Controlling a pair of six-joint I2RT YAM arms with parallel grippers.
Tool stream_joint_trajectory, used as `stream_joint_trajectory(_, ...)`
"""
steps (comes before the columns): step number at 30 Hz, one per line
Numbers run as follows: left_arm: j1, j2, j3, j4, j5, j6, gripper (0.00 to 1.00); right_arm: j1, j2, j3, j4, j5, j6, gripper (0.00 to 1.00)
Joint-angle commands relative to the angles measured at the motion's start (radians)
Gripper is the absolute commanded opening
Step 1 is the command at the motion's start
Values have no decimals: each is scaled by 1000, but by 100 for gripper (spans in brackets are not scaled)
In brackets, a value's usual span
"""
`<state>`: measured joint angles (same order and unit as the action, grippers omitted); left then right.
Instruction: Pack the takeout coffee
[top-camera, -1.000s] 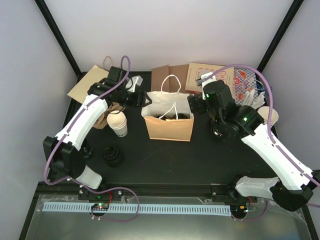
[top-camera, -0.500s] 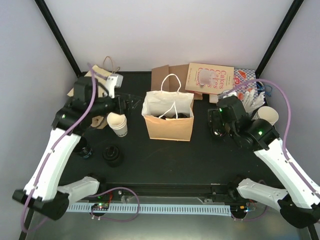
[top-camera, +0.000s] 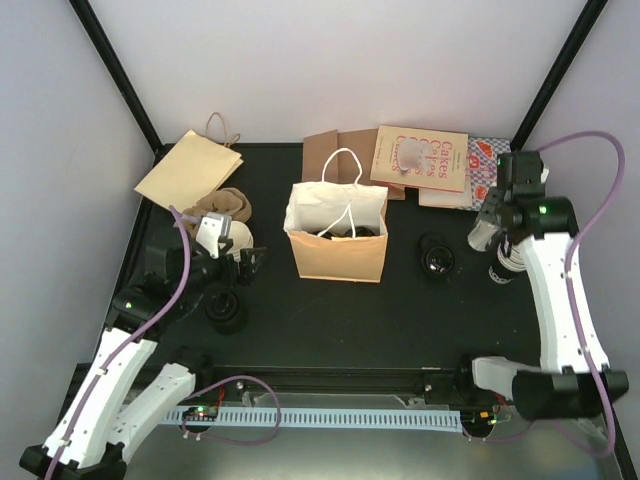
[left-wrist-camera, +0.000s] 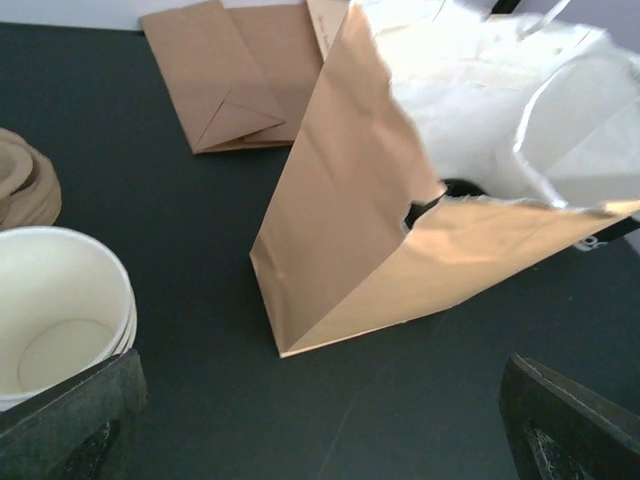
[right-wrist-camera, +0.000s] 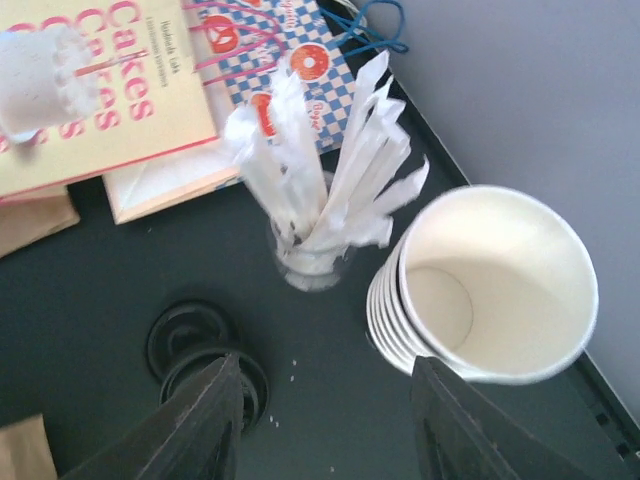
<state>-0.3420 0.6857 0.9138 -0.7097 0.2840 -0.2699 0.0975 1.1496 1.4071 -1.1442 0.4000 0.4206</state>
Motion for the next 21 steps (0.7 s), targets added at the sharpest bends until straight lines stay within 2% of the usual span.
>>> stream_joint_trajectory(1, -1, -75, -87, 109, -60, 32, 99, -98, 147, 92, 40, -97, 37, 46)
stream_joint_trajectory(4, -1, -107, -139, 134, -65, 47, 99, -112, 224, 168, 38, -96, 47, 42)
stream_joint_trajectory(7, 0, -123, -183, 150, -63, 60, 99, -117, 266, 189, 58, -99, 24, 33)
stream_joint_trajectory(10, -1, -122, -197, 157, -42, 63, 99, -128, 296, 200, 59, -97, 8, 29)
stream_joint_trajectory(21, -1, -94, -221, 178, 1, 67, 99, -164, 322, 181, 88, -114, 11, 27)
